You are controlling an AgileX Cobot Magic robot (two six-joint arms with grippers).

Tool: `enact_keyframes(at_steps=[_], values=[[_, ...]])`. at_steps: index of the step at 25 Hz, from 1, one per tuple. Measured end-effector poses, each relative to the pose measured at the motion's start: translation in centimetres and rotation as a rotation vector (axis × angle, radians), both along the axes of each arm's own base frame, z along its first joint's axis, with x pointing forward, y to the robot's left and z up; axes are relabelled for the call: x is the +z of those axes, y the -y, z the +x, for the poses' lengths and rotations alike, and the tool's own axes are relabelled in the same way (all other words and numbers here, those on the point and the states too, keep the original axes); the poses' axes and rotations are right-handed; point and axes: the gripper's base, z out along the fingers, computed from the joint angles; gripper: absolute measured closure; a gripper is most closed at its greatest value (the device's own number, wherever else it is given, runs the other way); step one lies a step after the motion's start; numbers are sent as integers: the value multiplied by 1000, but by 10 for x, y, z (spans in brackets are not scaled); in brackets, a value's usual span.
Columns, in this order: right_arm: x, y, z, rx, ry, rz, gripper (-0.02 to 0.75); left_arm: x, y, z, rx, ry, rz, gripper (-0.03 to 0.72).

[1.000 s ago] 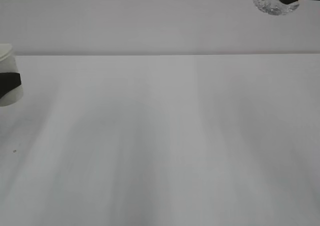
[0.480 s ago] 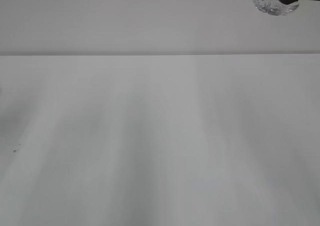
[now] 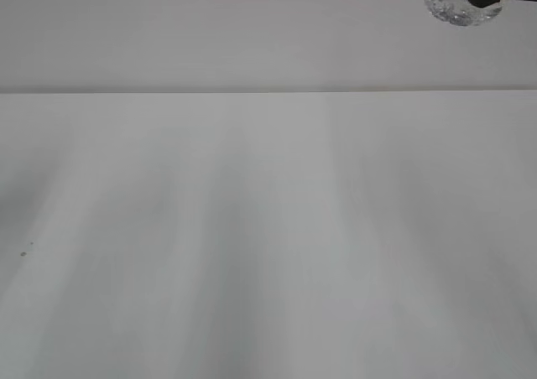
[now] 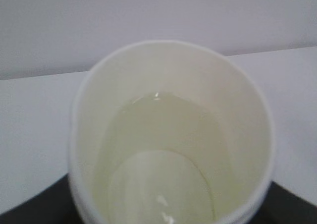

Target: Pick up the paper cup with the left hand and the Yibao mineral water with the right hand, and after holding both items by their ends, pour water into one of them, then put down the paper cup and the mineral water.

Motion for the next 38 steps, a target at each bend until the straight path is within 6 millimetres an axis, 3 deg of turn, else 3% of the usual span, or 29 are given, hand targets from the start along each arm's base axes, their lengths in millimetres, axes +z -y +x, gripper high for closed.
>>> enact_keyframes(at_steps=[5,23,38], values=[[0,0,0,0,0,-2,265,1,-1,1,5,26,-2,244],[0,0,0,0,-4,6,265,-38,-2,18,-33,22,-46,244],[0,0,0,0,-5,8,265,-54,5,36,-51,13,-2,246]])
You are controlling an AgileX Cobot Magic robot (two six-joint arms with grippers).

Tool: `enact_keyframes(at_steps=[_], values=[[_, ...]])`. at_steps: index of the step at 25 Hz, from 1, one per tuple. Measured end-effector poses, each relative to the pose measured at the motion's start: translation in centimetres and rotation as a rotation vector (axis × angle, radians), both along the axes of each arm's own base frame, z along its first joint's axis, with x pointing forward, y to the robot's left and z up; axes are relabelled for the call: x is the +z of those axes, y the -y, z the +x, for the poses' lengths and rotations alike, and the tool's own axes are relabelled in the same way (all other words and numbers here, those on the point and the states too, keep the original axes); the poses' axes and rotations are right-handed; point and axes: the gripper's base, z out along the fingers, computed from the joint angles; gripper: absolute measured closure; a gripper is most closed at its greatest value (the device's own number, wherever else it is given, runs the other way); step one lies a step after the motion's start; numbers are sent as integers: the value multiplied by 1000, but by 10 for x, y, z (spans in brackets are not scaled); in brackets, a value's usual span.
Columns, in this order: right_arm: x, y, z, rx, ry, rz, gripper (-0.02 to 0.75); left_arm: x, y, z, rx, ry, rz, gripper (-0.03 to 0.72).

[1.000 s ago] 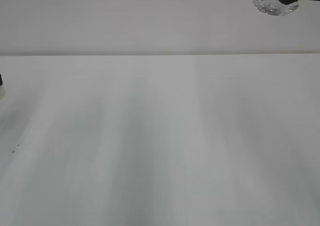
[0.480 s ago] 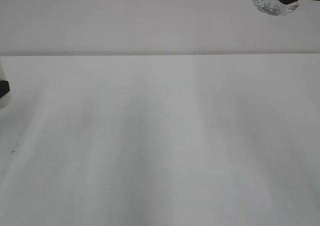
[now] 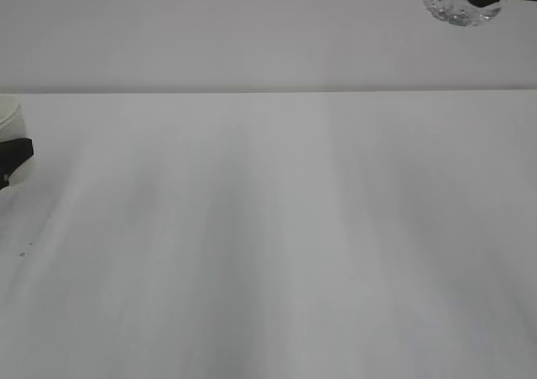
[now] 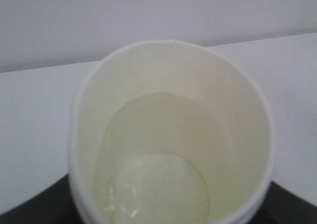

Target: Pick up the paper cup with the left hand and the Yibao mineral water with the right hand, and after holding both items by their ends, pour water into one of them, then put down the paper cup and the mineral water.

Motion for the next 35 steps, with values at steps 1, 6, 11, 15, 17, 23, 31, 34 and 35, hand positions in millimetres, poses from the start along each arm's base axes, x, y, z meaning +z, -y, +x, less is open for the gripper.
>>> enact_keyframes(at_steps=[1,6,11,15,17,23,31,34,35], values=[[0,0,0,0,0,0,265,-3,0,1,3,-4,-3,246],[0,0,0,0,0,0,265,-14,1,3,0,-7,-22,246],[0,0,0,1,-3,3,265,-24,7,7,-1,-3,-25,246],[-1,0,0,6,-8,1,265,-32,12,9,-1,-12,-17,246],[-1,-1,0,7,-8,-3,265,-34,14,10,5,-12,-13,246],[-1,-1,0,8,-9,-3,265,-40,13,11,11,3,-14,246],[-1,-1,0,11,-9,-6,265,-54,14,13,5,-6,-20,249],[-1,-1,-1,16,-11,-7,265,-53,12,19,4,10,-16,250],[-1,-1,-1,17,-13,-6,265,-52,12,20,4,14,-16,250]])
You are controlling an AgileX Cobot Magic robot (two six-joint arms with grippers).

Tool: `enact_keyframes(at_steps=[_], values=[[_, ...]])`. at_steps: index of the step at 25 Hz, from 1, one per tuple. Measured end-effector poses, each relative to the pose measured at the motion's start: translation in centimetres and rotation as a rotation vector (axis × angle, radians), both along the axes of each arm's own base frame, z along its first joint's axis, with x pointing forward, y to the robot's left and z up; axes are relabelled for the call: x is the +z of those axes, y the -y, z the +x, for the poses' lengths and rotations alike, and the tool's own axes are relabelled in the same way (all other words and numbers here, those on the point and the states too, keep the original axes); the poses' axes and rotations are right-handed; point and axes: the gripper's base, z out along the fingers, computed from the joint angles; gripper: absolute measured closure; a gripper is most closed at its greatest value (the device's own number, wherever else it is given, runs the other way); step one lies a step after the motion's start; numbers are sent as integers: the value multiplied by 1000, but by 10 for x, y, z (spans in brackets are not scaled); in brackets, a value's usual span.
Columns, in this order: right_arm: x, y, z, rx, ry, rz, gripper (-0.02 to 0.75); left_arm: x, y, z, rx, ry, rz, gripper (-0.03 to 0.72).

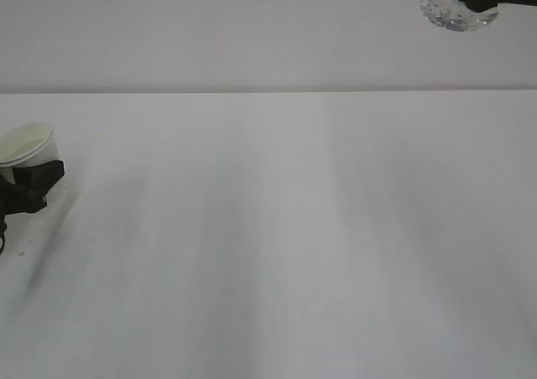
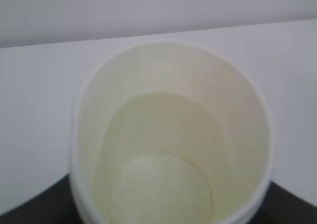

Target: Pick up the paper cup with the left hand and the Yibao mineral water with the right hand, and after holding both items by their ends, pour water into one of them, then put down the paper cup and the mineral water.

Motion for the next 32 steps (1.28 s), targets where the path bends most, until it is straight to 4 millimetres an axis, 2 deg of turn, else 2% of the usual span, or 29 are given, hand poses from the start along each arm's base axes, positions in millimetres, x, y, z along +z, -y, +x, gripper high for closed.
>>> enact_keyframes(at_steps=[5,22,29,32], values=[[0,0,0,6,-3,-4,265,1,-1,6,0,14,2,250],[0,-1,-1,15,-2,3,265,-36,1,6,-37,-80,-10,252],[0,-1,-1,18,0,0,265,-38,2,7,-46,-63,0,252],[0,-2,-1,19,0,0,265,-38,2,7,-47,-62,2,229]])
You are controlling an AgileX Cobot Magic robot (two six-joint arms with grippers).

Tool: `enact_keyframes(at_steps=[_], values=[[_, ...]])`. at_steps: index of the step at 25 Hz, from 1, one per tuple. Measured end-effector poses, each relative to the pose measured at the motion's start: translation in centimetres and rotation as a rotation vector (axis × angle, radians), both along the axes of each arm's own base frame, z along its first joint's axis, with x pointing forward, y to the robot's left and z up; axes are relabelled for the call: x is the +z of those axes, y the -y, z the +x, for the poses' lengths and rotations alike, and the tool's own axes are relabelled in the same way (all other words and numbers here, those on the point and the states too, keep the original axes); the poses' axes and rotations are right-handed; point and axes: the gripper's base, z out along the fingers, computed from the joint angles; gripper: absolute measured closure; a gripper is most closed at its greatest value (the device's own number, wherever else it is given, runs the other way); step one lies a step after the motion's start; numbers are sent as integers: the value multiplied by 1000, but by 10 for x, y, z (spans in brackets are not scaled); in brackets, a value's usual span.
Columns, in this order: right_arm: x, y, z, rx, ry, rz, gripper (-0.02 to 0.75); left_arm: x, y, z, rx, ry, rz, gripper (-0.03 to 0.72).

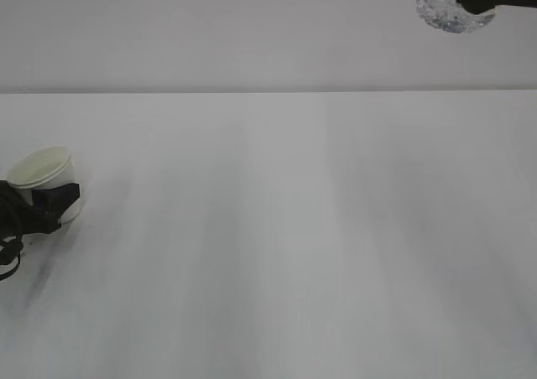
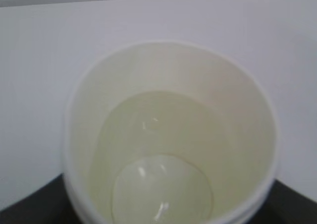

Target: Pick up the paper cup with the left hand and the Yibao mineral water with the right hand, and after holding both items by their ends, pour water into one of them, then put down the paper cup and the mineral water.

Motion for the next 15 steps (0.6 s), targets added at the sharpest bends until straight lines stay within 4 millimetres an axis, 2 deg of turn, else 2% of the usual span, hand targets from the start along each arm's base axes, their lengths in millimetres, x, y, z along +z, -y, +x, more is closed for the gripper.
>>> enact_keyframes(at_steps=[6,15], values=[[-1,-1,0,8,-7,-4,265,-1,0,0,-5,-1,2,115],[-1,-2,-1,21,-7,-18,265,-1,1,-1,-5,-5,1,100]])
